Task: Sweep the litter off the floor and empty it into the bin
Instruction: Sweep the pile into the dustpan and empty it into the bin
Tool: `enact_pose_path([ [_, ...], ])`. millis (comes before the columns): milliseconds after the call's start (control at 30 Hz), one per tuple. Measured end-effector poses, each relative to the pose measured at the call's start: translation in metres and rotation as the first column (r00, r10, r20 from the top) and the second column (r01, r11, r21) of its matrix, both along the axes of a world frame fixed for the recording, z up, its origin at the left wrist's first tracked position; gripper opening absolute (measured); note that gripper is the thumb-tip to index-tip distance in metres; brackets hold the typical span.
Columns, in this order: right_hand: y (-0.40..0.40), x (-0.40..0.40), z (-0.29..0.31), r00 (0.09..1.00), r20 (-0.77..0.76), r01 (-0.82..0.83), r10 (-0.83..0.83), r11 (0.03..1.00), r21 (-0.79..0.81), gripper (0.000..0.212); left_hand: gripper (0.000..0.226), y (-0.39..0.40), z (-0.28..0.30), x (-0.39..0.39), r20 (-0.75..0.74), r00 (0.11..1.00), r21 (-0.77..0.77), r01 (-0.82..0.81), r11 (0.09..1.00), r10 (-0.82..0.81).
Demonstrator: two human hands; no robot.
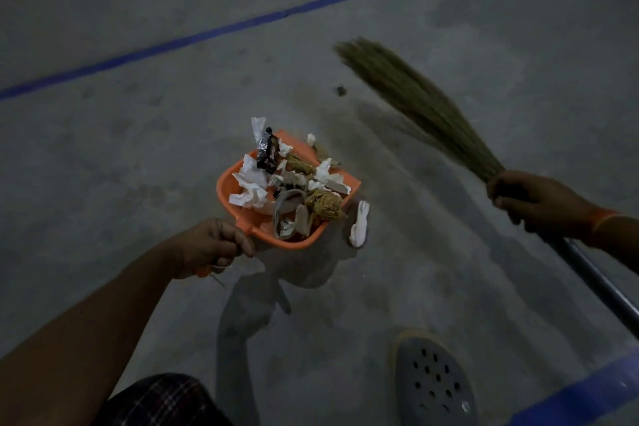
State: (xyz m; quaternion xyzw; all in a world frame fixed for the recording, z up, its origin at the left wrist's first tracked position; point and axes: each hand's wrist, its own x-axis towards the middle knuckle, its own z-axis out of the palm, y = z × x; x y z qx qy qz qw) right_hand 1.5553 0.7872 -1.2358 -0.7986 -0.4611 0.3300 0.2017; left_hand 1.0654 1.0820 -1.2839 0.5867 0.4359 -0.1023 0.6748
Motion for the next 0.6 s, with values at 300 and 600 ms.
enact_pose_path([
  [300,0.091,0.072,-0.012,0.986,0.130,0.114,-0.102,0.989,-0.091,0.008,0.030,0.026,0.003,0.055,0.005,0.994,-0.058,-0.110,0.992,0.110],
  [600,0.129,0.080,-0.044,0.991,0.133,0.003,0.027,0.976,-0.220,0.010,0.022,0.050,-0.019,0.013,0.027,0.993,-0.122,-0.108,0.987,0.112],
])
